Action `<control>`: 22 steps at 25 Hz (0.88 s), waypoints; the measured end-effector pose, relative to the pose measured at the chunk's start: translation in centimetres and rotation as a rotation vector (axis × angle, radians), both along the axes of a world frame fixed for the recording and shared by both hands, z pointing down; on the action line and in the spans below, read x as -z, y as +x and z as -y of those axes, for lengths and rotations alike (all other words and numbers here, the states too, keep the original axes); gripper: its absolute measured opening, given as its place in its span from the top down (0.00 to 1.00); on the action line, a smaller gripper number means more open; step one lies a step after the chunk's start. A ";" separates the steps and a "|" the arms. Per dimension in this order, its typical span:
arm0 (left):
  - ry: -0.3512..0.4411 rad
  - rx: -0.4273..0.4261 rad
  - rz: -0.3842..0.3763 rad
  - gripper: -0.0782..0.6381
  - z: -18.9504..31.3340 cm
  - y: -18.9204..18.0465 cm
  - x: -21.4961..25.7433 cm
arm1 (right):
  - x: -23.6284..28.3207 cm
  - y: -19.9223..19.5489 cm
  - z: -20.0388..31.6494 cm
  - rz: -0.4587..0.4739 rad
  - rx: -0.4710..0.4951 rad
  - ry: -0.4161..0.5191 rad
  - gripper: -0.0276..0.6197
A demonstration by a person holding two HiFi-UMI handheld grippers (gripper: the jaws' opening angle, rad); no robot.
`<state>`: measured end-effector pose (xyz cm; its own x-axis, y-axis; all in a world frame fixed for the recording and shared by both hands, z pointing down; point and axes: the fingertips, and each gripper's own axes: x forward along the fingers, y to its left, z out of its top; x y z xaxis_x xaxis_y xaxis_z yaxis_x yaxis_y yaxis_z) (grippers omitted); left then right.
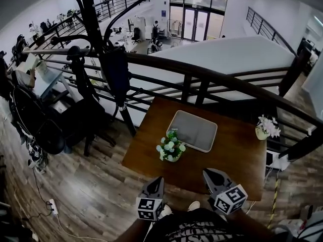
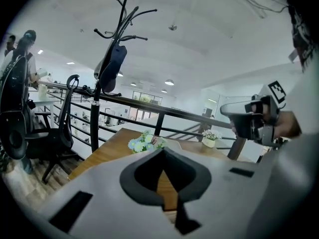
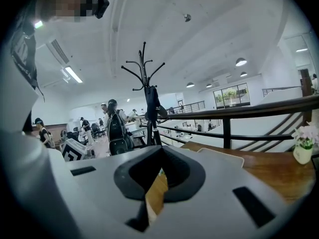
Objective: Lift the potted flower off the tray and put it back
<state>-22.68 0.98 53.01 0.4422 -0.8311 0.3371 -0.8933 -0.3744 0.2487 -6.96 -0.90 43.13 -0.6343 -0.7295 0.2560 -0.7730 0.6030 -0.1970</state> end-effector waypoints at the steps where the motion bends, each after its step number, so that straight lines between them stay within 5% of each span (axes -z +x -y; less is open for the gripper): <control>1: 0.002 0.007 0.001 0.88 0.2 0.4 0.2 | 0.0 0.5 0.1 0.010 0.003 0.001 0.97; 22: 0.008 0.174 0.072 0.88 1.5 9.4 2.0 | -0.7 11.0 1.8 0.068 0.114 0.004 0.97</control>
<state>-13.26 -0.53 51.00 0.2662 -0.8959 0.3555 -0.9602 -0.2140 0.1797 4.00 -2.71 43.86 -0.7286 -0.6529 0.2068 -0.6847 0.6869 -0.2437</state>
